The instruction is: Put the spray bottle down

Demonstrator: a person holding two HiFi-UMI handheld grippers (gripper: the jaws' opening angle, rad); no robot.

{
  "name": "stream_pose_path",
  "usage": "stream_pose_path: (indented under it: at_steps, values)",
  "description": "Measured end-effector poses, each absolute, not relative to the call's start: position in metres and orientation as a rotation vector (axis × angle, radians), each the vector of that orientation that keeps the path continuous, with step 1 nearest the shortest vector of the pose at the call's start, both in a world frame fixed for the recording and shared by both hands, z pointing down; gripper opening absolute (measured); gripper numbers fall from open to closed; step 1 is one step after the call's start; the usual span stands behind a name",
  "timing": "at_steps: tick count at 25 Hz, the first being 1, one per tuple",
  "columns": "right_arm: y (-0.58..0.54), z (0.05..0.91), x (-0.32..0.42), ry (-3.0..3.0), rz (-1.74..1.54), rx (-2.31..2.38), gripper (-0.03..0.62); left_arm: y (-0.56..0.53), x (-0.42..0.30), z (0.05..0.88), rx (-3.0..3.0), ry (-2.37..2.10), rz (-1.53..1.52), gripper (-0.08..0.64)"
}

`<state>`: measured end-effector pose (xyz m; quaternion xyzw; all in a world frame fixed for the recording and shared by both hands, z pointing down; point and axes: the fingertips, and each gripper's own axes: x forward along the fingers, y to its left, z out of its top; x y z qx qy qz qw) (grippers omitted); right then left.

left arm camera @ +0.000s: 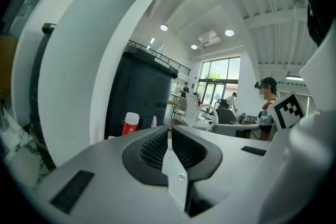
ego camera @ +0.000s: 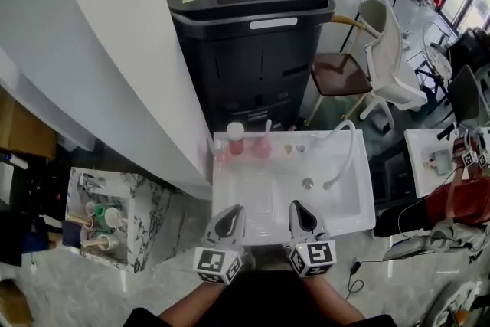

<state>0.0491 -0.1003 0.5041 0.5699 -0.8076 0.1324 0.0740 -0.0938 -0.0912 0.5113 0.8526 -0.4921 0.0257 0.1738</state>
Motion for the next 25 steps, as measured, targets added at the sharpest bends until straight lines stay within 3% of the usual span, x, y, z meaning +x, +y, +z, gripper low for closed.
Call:
stream_pose_path:
  at_steps: [25]
  values:
    - [-0.036, 0.490, 0.017, -2.437, 0.273, 1.718, -0.003, -0.028, -0.129, 0.484, 2.598, -1.445, 0.188, 0.026]
